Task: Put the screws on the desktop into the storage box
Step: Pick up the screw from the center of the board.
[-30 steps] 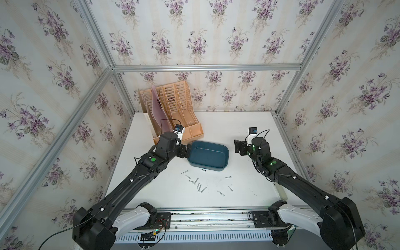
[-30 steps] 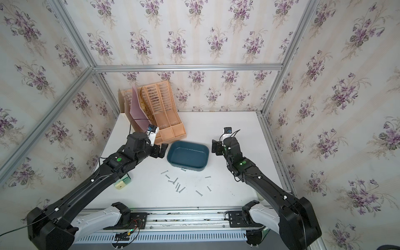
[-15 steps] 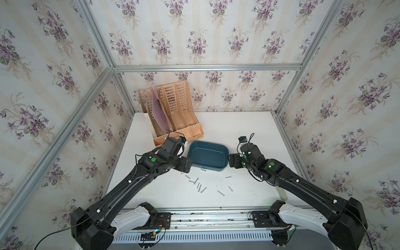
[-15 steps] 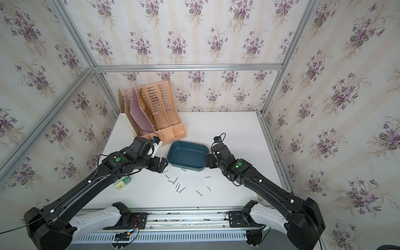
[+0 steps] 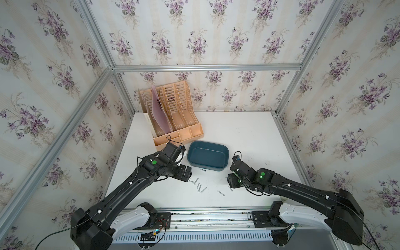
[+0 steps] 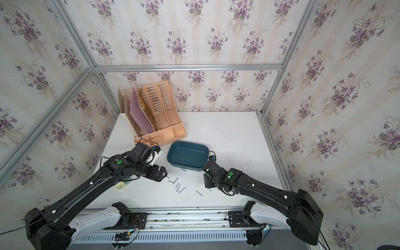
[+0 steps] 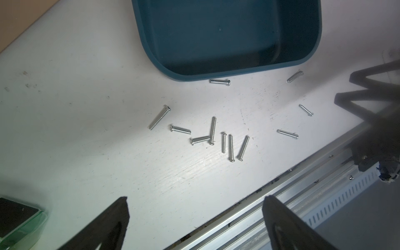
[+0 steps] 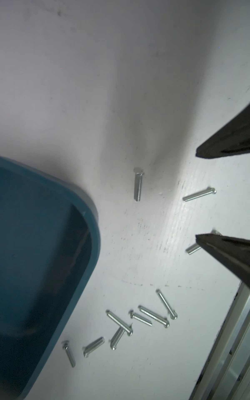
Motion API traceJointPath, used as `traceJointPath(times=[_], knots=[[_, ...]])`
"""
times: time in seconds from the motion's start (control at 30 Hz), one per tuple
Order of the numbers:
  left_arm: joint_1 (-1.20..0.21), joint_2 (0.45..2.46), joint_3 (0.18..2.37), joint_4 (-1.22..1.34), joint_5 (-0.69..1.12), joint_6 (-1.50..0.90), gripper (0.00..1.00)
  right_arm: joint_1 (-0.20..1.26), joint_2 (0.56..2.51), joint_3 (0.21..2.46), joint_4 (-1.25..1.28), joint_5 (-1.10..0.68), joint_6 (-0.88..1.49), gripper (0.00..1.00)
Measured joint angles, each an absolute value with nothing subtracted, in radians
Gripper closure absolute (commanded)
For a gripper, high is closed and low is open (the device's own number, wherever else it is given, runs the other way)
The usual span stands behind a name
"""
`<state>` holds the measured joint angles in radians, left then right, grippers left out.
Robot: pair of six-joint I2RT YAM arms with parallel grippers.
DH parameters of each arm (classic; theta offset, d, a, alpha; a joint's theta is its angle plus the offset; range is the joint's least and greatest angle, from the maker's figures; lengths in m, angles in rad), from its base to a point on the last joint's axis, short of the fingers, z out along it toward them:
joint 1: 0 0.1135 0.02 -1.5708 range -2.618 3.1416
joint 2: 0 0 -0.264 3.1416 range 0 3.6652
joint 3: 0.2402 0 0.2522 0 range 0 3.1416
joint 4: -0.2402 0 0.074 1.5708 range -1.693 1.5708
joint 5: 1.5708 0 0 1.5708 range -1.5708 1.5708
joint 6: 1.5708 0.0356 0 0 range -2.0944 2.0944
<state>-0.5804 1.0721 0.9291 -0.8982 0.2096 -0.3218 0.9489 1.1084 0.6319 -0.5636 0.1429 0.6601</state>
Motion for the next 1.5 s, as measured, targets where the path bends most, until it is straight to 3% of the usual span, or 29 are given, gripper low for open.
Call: traceJointPath(times=[0.27, 1.13, 1.5], knots=[[-0.580, 1.068, 0.916, -0.895, 0.252, -0.306, 0.01, 0.962, 1.126, 0.561, -0.554, 0.105, 0.680, 0.57], [-0.580, 1.021, 0.897, -0.879, 0.272, -0.307, 0.01, 0.966, 1.310, 0.596, -0.498, 0.060, 0.594, 0.70], [-0.580, 0.926, 0.889, -0.870, 0.308, -0.318, 0.01, 0.981, 1.363, 0.611, -0.495, 0.093, 0.584, 0.82]])
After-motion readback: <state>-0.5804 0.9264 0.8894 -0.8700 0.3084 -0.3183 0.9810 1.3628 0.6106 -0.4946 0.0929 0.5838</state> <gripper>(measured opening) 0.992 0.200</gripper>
